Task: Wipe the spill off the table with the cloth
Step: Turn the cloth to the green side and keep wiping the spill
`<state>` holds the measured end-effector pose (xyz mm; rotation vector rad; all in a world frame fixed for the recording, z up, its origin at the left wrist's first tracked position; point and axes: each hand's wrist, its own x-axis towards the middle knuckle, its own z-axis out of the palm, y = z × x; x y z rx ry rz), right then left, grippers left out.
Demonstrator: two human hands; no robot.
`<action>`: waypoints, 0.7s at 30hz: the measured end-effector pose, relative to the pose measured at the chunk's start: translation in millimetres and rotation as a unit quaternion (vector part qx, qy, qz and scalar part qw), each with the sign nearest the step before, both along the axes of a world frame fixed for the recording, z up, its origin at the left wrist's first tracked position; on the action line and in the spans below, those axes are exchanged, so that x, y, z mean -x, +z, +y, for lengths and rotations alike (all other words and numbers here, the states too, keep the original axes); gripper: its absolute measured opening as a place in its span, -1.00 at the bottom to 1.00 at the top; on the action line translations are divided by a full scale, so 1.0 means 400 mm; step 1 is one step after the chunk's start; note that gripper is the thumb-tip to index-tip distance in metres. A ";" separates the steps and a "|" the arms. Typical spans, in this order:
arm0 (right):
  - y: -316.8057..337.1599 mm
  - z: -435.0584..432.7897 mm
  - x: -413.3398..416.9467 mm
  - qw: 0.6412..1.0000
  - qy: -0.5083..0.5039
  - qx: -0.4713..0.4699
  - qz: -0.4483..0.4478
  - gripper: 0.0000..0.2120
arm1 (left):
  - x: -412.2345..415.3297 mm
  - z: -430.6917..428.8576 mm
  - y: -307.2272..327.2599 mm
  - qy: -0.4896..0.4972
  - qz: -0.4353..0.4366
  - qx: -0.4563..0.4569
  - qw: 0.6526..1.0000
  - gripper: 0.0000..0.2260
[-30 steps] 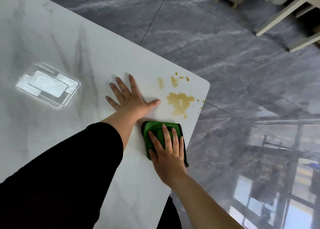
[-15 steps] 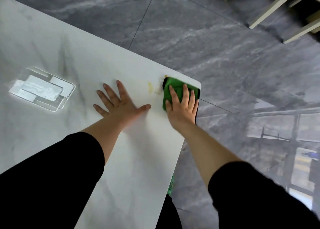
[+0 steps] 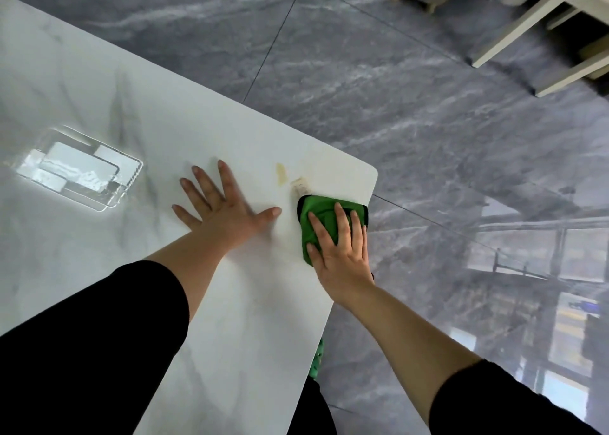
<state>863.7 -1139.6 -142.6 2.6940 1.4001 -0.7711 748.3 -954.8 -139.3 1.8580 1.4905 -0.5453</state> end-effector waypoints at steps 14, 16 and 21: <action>-0.005 0.273 -0.106 0.999 0.028 -0.013 -0.021 -0.52 | 0.009 -0.002 -0.019 0.015 -0.020 -0.025 0.999 -0.13; 0.003 0.191 -0.056 0.998 0.059 -0.022 -0.015 -0.51 | 0.007 -0.006 -0.020 0.027 -0.030 -0.039 0.998 -0.28; 0.017 0.015 0.055 0.994 0.105 -0.012 -0.007 -0.51 | -0.004 -0.009 -0.010 0.034 -0.018 -0.045 0.998 -0.36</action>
